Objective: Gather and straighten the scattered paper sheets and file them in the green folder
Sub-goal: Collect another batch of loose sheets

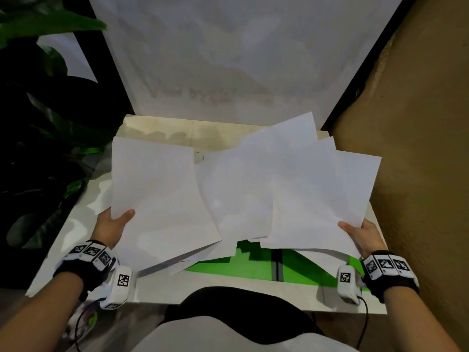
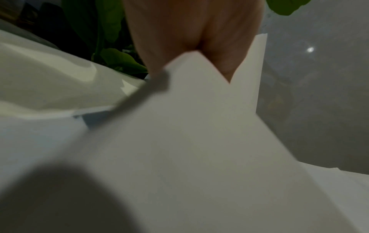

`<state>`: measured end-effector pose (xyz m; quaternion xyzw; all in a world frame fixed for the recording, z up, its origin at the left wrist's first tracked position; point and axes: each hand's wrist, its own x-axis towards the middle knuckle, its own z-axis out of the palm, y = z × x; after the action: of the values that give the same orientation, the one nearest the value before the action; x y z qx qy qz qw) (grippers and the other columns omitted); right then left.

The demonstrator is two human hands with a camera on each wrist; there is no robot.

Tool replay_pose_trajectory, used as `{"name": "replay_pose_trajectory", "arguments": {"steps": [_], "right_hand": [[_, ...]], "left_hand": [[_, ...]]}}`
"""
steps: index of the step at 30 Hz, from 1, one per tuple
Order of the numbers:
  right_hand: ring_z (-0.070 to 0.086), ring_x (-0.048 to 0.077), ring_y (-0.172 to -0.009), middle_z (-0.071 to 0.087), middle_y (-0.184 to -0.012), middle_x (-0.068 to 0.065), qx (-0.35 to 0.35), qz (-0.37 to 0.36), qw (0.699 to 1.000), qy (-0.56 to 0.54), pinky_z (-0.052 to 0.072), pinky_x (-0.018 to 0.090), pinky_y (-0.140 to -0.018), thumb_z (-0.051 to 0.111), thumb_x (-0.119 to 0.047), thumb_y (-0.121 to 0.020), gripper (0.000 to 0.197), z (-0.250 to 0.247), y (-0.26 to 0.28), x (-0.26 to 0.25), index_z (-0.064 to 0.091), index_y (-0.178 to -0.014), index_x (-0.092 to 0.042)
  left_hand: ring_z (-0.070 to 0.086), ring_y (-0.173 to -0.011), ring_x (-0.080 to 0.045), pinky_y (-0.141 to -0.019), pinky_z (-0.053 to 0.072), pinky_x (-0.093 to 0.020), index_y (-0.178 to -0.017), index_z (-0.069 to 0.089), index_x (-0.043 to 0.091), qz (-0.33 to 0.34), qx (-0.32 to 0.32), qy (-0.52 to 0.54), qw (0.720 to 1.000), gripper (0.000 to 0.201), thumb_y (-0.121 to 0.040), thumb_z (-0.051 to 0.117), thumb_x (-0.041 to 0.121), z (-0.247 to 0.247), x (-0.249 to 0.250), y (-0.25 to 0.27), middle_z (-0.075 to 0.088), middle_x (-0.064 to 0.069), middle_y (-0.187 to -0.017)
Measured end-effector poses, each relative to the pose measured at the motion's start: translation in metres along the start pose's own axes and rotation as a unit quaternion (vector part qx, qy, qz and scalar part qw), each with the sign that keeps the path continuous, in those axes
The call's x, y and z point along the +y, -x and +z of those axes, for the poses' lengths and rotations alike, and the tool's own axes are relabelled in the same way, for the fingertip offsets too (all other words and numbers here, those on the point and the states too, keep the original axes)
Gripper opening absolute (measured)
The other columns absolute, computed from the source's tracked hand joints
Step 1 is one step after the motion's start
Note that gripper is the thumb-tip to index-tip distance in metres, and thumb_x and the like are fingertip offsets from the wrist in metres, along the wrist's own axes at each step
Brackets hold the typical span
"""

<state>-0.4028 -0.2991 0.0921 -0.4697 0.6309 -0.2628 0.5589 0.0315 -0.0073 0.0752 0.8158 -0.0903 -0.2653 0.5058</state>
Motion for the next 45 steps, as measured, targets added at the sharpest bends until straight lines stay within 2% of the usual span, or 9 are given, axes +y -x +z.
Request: {"name": "replay_pose_trajectory", "arguments": {"steps": [4,8,12,17,29,34,39,43,45], "right_hand": [[0.064,0.01,-0.063,0.057,-0.108,0.015,0.008,-0.025,1.0,-0.016,0.053,0.012,-0.053,0.053,0.005,-0.084,0.019,-0.017,-0.002,-0.007,0.059,-0.097,-0.007],[0.06,0.015,-0.072,0.061,-0.09,0.005,0.008,-0.03,0.999,-0.028,0.052,0.024,-0.066,0.054,0.003,-0.084,0.036,-0.023,-0.008,-0.012,0.051,-0.12,0.002],[0.063,0.014,-0.067,0.06,-0.099,0.011,-0.006,-0.03,0.999,-0.028,0.055,0.02,-0.058,0.052,0.005,-0.084,0.026,-0.02,-0.01,-0.01,0.056,-0.109,-0.002],[0.057,0.016,-0.075,0.054,-0.124,0.025,-0.015,-0.011,1.0,-0.005,0.041,0.037,-0.09,0.053,0.008,-0.083,0.039,-0.012,-0.009,0.003,0.048,-0.122,0.006],[0.055,0.029,-0.098,0.054,-0.125,0.025,0.021,-0.012,0.999,0.026,0.042,0.043,-0.095,0.057,0.004,-0.082,0.04,-0.015,-0.008,-0.002,0.05,-0.122,0.005],[0.058,0.025,-0.082,0.056,-0.122,0.025,0.078,-0.078,0.994,0.002,0.045,0.037,-0.085,0.057,0.001,-0.083,0.033,-0.041,-0.005,-0.031,0.054,-0.116,0.005],[0.064,0.003,-0.056,0.063,-0.101,0.01,0.072,-0.094,0.991,-0.064,0.053,0.015,-0.05,0.058,-0.003,-0.084,0.013,-0.05,0.004,-0.05,0.061,-0.093,-0.012],[0.064,-0.001,-0.055,0.072,-0.07,-0.01,0.005,-0.096,0.993,-0.066,0.053,0.014,-0.052,0.057,-0.001,-0.084,0.033,-0.022,0.009,-0.043,0.054,-0.117,0.001],[0.066,0.001,-0.058,0.071,-0.096,0.005,-0.047,-0.086,0.994,-0.042,0.055,0.016,-0.06,0.058,-0.001,-0.083,0.031,0.003,0.012,-0.032,0.056,-0.114,-0.002]], "left_hand": [[0.054,-0.112,-0.036,-0.098,0.038,-0.041,-0.118,0.053,0.003,-0.004,0.007,-0.005,1.0,0.034,-0.087,0.057,0.016,0.016,-0.004,0.005,0.058,-0.02,-0.123],[0.052,-0.113,-0.036,-0.093,0.036,-0.035,-0.12,0.051,0.0,-0.007,0.022,0.004,1.0,0.036,-0.087,0.057,0.015,0.03,-0.004,0.011,0.057,-0.019,-0.122],[0.051,-0.116,-0.036,-0.101,0.038,-0.042,-0.124,0.048,0.002,-0.014,0.019,0.0,1.0,0.045,-0.085,0.059,0.021,0.036,-0.005,0.015,0.055,-0.019,-0.128],[0.049,-0.118,-0.035,-0.094,0.035,-0.034,-0.124,0.047,0.0,0.004,0.002,-0.033,0.999,0.042,-0.088,0.056,0.017,0.041,0.002,0.02,0.054,-0.017,-0.127],[0.052,-0.114,-0.036,-0.09,0.035,-0.032,-0.12,0.05,-0.003,0.026,-0.031,-0.045,0.998,0.036,-0.088,0.055,0.014,0.039,0.012,0.024,0.056,-0.023,-0.124],[0.052,-0.114,-0.037,-0.089,0.035,-0.031,-0.119,0.05,-0.005,0.001,-0.03,-0.033,0.999,0.036,-0.088,0.056,0.011,0.043,0.001,0.029,0.055,-0.025,-0.125],[0.047,-0.12,-0.037,-0.095,0.034,-0.033,-0.124,0.045,-0.007,0.005,-0.02,-0.018,1.0,0.041,-0.087,0.056,0.009,0.054,0.011,0.038,0.05,-0.024,-0.13],[0.054,-0.104,-0.028,-0.089,0.037,-0.032,-0.122,0.049,-0.003,0.014,-0.073,0.034,0.997,0.035,-0.089,0.053,0.008,0.066,0.031,0.046,0.054,-0.021,-0.126],[0.055,-0.094,-0.025,-0.084,0.041,-0.034,-0.121,0.05,-0.001,0.01,-0.101,0.067,0.993,0.034,-0.09,0.052,0.012,0.075,0.043,0.051,0.058,-0.02,-0.12]]}}
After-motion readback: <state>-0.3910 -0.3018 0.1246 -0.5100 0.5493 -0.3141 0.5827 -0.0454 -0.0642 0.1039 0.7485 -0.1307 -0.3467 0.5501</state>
